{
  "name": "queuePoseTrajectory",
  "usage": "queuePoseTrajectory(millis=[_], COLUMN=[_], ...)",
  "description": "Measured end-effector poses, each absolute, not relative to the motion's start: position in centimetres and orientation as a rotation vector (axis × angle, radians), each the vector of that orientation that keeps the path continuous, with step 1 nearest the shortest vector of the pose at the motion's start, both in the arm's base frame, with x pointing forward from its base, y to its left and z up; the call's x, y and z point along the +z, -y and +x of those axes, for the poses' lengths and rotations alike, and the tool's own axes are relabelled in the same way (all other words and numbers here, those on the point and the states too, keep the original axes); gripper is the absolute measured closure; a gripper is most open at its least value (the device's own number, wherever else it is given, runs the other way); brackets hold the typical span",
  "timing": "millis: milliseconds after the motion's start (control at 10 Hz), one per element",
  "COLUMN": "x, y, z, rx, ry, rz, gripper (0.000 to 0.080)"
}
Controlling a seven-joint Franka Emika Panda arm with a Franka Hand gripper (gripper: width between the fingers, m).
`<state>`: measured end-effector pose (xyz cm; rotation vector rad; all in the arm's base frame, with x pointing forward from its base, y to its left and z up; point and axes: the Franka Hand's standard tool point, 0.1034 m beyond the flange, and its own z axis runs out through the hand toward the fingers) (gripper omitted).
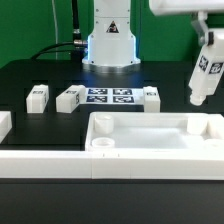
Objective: Assemble desk
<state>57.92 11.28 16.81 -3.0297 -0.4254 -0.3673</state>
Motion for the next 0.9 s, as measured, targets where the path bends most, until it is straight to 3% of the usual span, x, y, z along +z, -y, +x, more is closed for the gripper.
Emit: queuePoseTrajectory(millis=[500,800,900], x=[16.6,17.3,17.0], y=[-11.3,-10.8,-10.9], z=[58.1,61.1,60.9], rx=[-0.367,-0.42,-0.413], ry=[0.425,0.47,0.472], rz=[-3.029,-3.007,-3.007], gripper=[0.0509,0.0509,0.0509])
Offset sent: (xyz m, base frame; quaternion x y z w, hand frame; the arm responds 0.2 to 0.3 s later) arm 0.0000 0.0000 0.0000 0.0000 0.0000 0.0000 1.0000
